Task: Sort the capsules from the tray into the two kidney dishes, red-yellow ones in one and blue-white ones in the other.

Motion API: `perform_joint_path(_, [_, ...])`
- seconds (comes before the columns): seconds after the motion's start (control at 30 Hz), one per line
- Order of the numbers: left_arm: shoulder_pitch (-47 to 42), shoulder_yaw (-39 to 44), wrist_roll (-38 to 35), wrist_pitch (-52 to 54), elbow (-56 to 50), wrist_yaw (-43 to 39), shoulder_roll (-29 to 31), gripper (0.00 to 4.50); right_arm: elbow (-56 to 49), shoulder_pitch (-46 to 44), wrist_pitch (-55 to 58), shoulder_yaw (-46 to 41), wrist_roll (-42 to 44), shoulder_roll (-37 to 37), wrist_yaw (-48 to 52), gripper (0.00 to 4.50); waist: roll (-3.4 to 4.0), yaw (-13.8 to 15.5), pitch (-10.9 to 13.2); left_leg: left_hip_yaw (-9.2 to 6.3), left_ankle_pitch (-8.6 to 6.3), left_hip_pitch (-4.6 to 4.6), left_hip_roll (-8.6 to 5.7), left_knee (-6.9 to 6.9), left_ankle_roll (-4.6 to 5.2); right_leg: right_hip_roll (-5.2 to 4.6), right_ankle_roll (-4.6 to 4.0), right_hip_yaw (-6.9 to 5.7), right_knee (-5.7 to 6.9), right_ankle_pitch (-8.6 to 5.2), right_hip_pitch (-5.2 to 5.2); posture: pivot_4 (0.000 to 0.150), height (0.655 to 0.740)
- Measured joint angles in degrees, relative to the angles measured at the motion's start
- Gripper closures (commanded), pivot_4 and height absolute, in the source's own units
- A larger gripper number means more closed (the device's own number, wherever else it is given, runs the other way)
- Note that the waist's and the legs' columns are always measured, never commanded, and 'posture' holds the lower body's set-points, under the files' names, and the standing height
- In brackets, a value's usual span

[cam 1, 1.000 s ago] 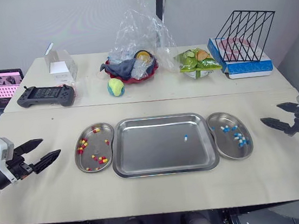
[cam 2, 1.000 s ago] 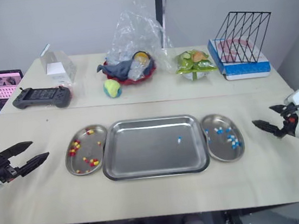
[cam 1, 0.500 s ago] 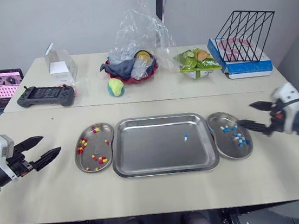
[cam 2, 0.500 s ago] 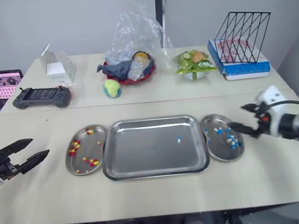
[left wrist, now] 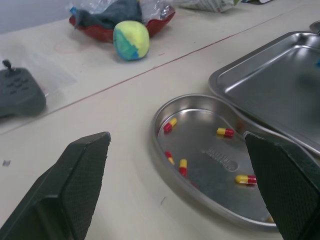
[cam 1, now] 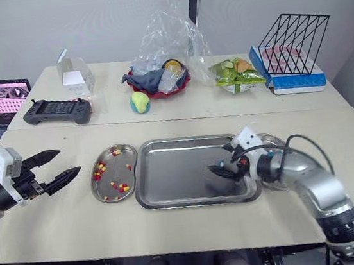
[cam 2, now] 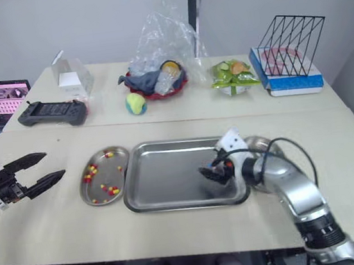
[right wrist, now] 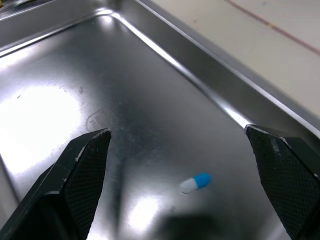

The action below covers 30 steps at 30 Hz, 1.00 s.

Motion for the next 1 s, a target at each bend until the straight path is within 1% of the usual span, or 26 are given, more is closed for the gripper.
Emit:
perform_joint_path(0.1, [0.5,0.0,0.0,0.0,-0.4,0.0,0.0,0.0,-0.1,1.5,0.2,1.1,-2.3,2.5,-4.0,0.01,0.0,-0.1,0.0,-0.01,0.0,0.02,0.01,0.0,0.0,0.02,0.0,0.0,0.02,0.0,0.0,0.15,0.7334])
perform_joint_path(0.23, [0.5,0.0,-0.2,0.0,-0.5,0.1,0.0,0.0,-1.7,1.7,2.7,0.9,-2.8,6.2,-8.8,0.01,0.0,-0.3,0.0,-0.02,0.0,0.02,0.02,-0.01,0.0,0.03,0.0,0.0,0.02,0.0,-0.01,0.15,0.7334])
perform_joint_path(0.43, [0.9,0.0,-0.5,0.1,-1.8,0.3,-0.1,0.0,-4.2,2.6,7.6,0.6,-3.8,9.6,-14.6,0.01,0.0,-0.2,0.0,-0.02,0.0,0.01,0.02,-0.01,0.0,0.02,0.0,0.0,0.02,0.0,0.0,0.15,0.7334])
perform_joint_path(0.53, [0.9,0.0,-0.6,0.1,-2.1,0.4,-0.1,0.0,-4.7,2.7,9.0,0.7,-4.4,10.2,-16.5,0.01,0.0,-0.2,0.0,-0.02,0.0,0.01,0.02,-0.01,0.0,0.02,0.0,0.0,0.01,0.0,0.0,0.15,0.7334])
perform_joint_path(0.57, [0.9,0.0,-0.6,0.1,-2.1,0.5,-0.1,0.0,-4.9,2.8,9.8,0.5,-4.5,10.5,-17.4,0.4,0.0,-0.3,0.0,-0.02,0.0,0.02,0.02,-0.01,0.0,0.02,0.0,0.0,0.01,0.0,-0.01,0.15,0.7334])
perform_joint_path(0.6, [0.9,0.0,-0.6,0.1,-2.1,0.6,-0.1,0.0,-5.0,2.9,10.3,0.4,-4.6,10.7,-18.1,0.54,0.0,-0.3,0.0,-0.02,0.0,0.01,0.02,-0.01,0.0,0.03,0.0,0.0,0.01,0.0,-0.01,0.15,0.7334])
perform_joint_path(0.63, [0.9,0.0,-0.5,0.1,-2.1,0.7,-0.1,0.0,-5.0,3.0,10.7,0.4,-4.6,10.9,-18.4,0.82,0.0,-0.3,0.0,-0.02,0.0,0.02,0.02,-0.01,0.0,0.03,0.0,0.0,0.01,0.0,-0.01,0.15,0.7334])
perform_joint_path(0.8, [0.9,0.0,-0.5,0.0,-2.1,0.9,-0.1,0.0,-6.3,3.6,12.3,0.8,-4.5,12.1,-19.4,2.53,0.0,-0.4,0.0,-0.04,0.0,0.02,0.02,-0.02,0.0,0.02,0.0,0.0,0.01,0.0,0.01,0.15,0.7334])
perform_joint_path(0.83, [0.9,0.0,-0.5,-0.1,-2.1,0.9,-0.1,0.0,-6.6,3.7,12.6,0.9,-4.6,12.0,-19.5,2.99,-0.01,-0.4,0.0,-0.04,0.0,0.02,0.02,-0.02,0.0,0.02,0.0,0.0,0.01,0.0,0.02,0.15,0.7334])
perform_joint_path(0.87, [0.9,0.0,-0.5,-0.1,-2.1,0.9,-0.1,0.0,-6.6,3.7,12.7,1.1,-4.7,11.9,-19.5,3.22,-0.03,-0.4,0.0,-0.03,0.0,0.03,0.02,-0.01,0.0,0.02,0.0,-0.01,0.01,0.0,0.02,0.15,0.7334])
perform_joint_path(0.97, [0.9,0.0,-0.5,-0.1,-2.1,1.0,-0.2,0.0,-6.8,3.7,12.8,1.2,-5.0,11.5,-19.7,4.27,-0.07,-0.4,0.0,-0.04,0.0,0.04,0.02,-0.02,0.0,0.02,0.0,-0.01,0.01,0.0,0.03,0.15,0.7334])
perform_joint_path(1.0, [0.9,0.0,-0.5,-0.1,-2.1,1.0,-0.2,0.0,-6.8,3.6,12.8,1.2,-5.0,11.5,-19.7,4.46,-0.07,-0.4,0.0,-0.04,0.0,0.04,0.02,-0.02,0.0,0.03,0.0,-0.01,0.01,0.0,0.02,0.15,0.7334])
